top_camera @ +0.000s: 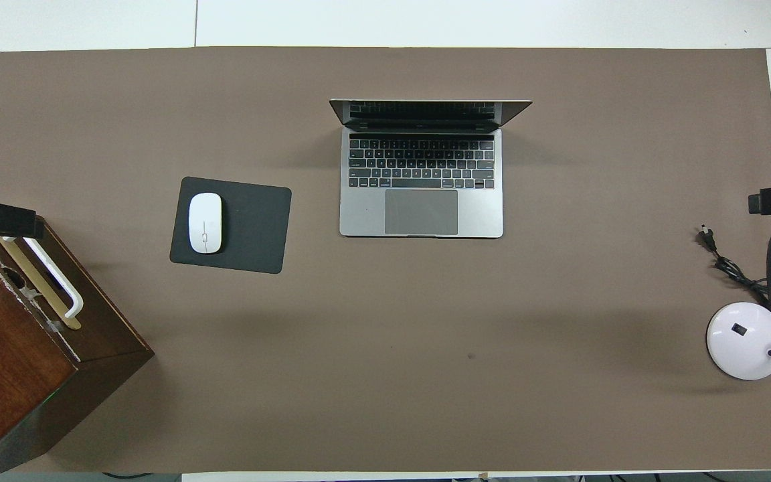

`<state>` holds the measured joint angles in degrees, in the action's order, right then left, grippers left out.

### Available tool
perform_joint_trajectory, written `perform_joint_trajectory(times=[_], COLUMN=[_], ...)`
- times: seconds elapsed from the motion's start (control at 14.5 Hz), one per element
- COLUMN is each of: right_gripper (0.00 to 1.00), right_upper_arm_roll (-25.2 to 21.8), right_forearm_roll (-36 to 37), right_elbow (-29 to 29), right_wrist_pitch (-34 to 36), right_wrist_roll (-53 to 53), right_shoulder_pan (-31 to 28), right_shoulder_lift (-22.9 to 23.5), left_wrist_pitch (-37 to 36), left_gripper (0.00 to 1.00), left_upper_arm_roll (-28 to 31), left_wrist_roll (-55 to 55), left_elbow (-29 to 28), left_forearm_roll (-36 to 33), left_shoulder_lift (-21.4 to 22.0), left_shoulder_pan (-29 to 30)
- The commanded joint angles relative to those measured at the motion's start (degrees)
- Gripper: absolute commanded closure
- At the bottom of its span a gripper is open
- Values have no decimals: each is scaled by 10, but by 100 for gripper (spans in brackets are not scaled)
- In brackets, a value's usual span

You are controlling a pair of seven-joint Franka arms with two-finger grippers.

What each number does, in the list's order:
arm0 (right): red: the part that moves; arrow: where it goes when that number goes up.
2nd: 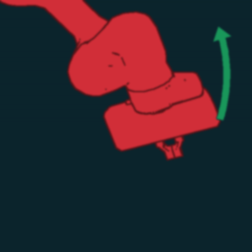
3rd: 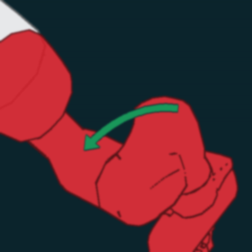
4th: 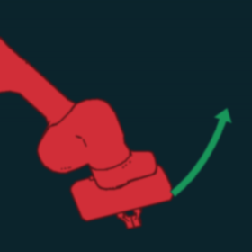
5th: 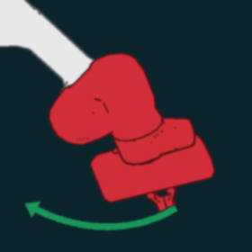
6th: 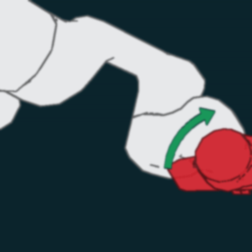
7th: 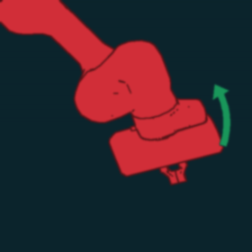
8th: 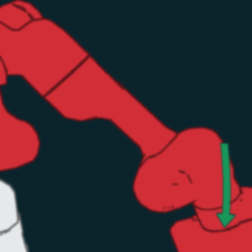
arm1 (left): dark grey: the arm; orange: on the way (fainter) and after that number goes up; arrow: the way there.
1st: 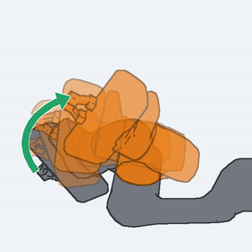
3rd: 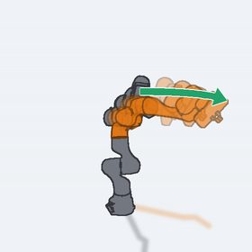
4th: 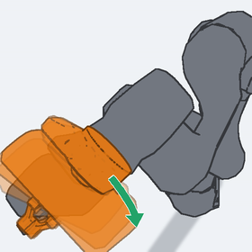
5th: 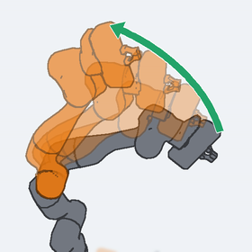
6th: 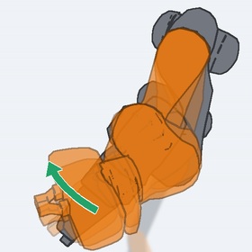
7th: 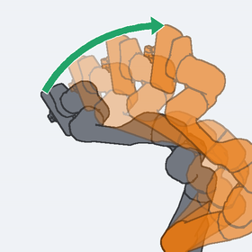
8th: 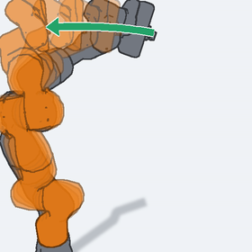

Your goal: Close laptop with both arms

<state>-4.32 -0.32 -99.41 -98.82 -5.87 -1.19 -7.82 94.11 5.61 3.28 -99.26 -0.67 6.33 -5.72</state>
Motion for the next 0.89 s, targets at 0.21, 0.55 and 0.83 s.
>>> perform_joint_trajectory(times=[0.21, 0.55, 0.83], right_gripper=[0, 0, 4], right_upper_arm_roll=[7, 7, 5], right_forearm_roll=[2, 2, 2], right_elbow=[-7, -7, -6], right_wrist_pitch=[-10, -12, -37], right_wrist_roll=[-15, -16, -30], right_shoulder_pan=[-12, -12, -12], right_shoulder_lift=[-5, -4, -1], left_wrist_pitch=[7, 0, 12], left_gripper=[0, 0, 0], left_upper_arm_roll=[2, 1, -4], left_wrist_roll=[-3, -13, -21], left_elbow=[4, 1, -13], left_forearm_roll=[4, 4, 4], left_shoulder_lift=[2, 3, 10], left_shoulder_pan=[-5, -10, -6])
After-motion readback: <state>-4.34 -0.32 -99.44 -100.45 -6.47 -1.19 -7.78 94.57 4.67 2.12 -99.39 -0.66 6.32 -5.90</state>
